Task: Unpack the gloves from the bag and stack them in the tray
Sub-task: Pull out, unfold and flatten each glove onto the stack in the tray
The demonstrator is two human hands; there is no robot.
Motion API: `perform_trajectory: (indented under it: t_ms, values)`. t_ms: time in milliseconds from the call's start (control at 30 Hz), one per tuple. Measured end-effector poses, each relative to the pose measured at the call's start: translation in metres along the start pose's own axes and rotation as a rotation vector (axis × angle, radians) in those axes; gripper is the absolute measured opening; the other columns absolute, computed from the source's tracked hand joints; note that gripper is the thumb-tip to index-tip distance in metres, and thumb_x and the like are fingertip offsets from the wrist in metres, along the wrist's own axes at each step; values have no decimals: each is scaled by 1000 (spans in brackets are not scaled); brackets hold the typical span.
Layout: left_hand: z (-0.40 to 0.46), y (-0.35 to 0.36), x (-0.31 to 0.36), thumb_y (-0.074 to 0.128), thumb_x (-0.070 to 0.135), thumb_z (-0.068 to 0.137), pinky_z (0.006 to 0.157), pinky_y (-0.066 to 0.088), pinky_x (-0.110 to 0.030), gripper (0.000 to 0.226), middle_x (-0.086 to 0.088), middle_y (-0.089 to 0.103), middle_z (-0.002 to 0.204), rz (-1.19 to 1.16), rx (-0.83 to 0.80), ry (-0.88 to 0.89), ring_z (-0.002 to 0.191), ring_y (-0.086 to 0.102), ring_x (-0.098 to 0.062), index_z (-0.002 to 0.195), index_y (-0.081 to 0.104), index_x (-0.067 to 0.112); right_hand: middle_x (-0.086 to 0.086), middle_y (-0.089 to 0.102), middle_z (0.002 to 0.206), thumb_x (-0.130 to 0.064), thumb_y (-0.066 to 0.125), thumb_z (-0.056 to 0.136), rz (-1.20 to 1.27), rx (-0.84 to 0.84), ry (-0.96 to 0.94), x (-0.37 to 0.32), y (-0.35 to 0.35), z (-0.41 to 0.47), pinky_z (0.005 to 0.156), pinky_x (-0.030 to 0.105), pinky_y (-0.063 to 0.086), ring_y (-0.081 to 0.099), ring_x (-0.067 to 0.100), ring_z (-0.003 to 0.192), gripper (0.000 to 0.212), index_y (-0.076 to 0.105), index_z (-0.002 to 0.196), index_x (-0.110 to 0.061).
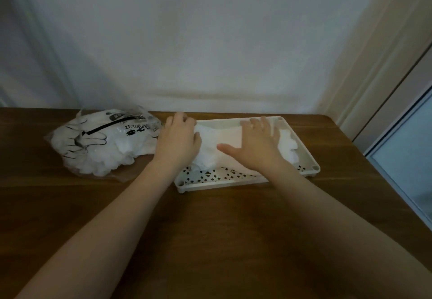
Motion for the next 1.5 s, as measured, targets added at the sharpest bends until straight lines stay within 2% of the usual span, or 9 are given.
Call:
perform_trajectory:
  t_ms: [133,400,533,700,867,1067,1167,1333,1500]
  values:
    - [-19,-30,-16,42,0,88,73,38,-20,21,-3,53,99,-363,286,-6,86,49,-13,99,60,6,7,47,136,-26,46,97,246,166,-452,-68,-4,-15,102,29,32,40,20,127,31,57,122,-11]
    - [-40,-48,-82,38,-2,75,65,36,-10,24,10,50,68,-611,528,-132,72,50,-11,75,55,15,14,40,143,-1,46,91,246,22,-677,-160,52,-13,99,37,42,49,30,121,42,46,133,-2]
    - [-40,-48,-100,37,-6,80,72,38,-6,29,2,57,81,-692,548,-251,78,53,-8,89,55,14,14,34,147,-5,55,87,106,-120,-565,-179,81,16,106,41,38,39,29,131,57,34,140,-9]
    - [-39,-46,-113,37,-9,83,92,40,-20,37,-2,63,105,-586,447,-203,101,54,-10,106,62,6,14,52,126,-14,46,96,-63,-48,-344,-180,90,33,95,40,43,48,32,120,28,45,123,-7]
    - [-43,-33,-124,39,-4,80,110,11,-39,43,-5,57,127,-142,219,75,129,41,-24,112,63,13,15,53,126,-8,46,96,-162,-234,-246,-174,69,40,97,34,39,50,28,118,28,52,122,-2]
    - [-40,-25,-125,49,29,88,110,-14,-52,51,11,18,154,73,-159,60,144,-2,-13,138,39,34,-2,61,87,-21,54,94,326,75,-350,-157,36,13,67,15,42,54,6,74,9,62,92,-16]
    - [-37,-23,-125,46,35,93,112,-11,-53,44,9,20,154,107,-164,21,144,2,-14,137,42,31,-3,58,79,-15,57,91,776,-88,-287,-148,21,9,64,11,41,53,5,72,13,60,78,-15]
    - [-35,-21,-125,45,40,95,113,-7,-51,40,8,28,151,64,-136,-27,143,10,-15,132,49,29,7,65,85,-12,34,99,1508,-196,-112,-131,16,7,91,38,47,60,22,91,30,56,79,-10]
    - [-33,-41,-110,61,36,86,105,23,-31,44,4,48,130,-162,9,-30,120,35,-12,124,58,14,3,55,62,-17,33,102,1868,-93,149,-118,12,12,70,32,47,55,18,65,20,45,86,-13]
Point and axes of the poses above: each hand's wrist, its own z-axis towards the middle knuckle, its own y-axis out of the palm, x = y × z, the point moved 1 cm from there along z, towards the middle knuckle
